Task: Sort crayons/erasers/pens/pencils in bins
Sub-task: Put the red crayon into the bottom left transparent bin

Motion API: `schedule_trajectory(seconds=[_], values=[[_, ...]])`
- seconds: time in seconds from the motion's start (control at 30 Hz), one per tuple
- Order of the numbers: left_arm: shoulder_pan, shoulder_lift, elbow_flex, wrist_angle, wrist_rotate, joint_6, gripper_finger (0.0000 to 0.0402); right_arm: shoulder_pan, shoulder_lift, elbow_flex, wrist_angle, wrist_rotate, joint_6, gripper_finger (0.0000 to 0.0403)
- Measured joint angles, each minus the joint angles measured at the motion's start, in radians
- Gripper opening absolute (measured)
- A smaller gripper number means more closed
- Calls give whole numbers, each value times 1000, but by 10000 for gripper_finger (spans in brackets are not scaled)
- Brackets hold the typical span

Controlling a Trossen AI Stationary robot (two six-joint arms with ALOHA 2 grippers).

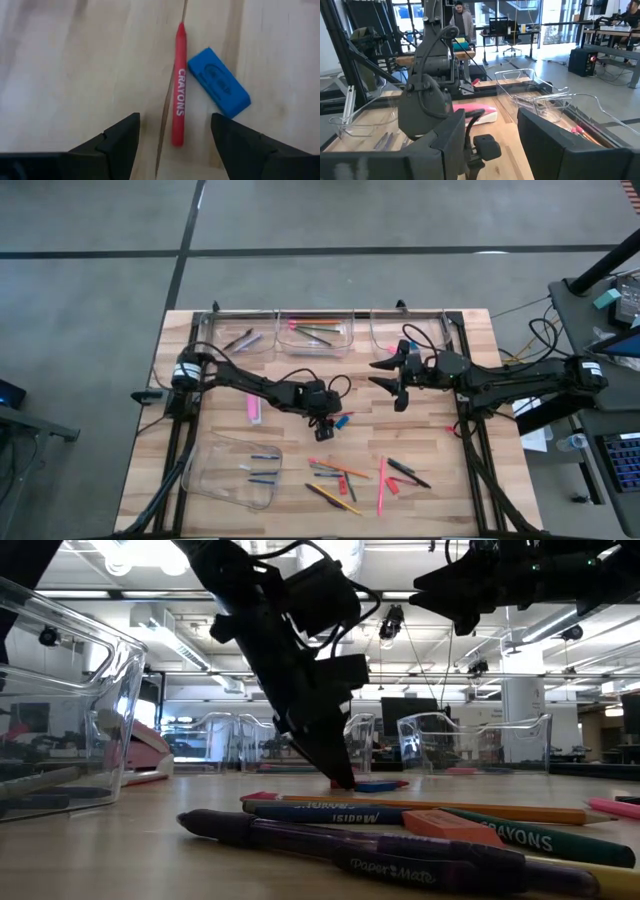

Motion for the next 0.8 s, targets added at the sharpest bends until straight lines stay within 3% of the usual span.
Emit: schedule_trajectory(seconds=[0.2,0.53,0.8], values=[[0,5,0,-17,-27,3,219,0,1,0,0,0,0,171],[-1,5,0,-41,-26,4,110,0,1,0,1,0,1,171],[0,6,-1,-46,-27,7,46,0,1,0,1,1,0,171]])
